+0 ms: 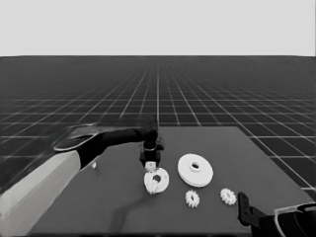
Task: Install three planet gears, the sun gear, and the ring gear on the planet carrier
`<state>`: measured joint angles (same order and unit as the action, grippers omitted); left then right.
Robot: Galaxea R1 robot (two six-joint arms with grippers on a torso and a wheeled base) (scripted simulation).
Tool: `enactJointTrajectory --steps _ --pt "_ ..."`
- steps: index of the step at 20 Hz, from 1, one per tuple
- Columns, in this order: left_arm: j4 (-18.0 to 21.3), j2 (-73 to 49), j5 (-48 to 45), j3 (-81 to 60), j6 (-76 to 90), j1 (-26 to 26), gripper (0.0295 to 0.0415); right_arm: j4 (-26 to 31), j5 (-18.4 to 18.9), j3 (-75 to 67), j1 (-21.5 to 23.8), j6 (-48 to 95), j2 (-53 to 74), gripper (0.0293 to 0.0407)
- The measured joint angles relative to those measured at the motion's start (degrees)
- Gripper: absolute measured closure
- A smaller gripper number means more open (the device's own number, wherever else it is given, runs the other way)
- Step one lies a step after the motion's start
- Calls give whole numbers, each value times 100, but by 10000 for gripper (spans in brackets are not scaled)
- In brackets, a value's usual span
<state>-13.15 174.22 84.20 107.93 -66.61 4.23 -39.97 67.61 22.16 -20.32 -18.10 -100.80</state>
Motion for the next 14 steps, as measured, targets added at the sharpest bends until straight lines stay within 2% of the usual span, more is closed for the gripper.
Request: enactJointTrajectory --steps 3,8,10,11,14 --pt "-183 86 -134 249 133 223 398 0 0 0 0 0 0 315" --pt "-226 106 -169 313 165 275 398 0 0 0 0 0 0 315" --pt "-229 106 -171 316 167 277 339 0 0 0 0 0 0 315" --pt "-229 106 -172 317 167 277 330 0 0 0 0 0 0 315" --pt "-229 107 -172 318 167 278 326 0 0 0 0 0 0 315"
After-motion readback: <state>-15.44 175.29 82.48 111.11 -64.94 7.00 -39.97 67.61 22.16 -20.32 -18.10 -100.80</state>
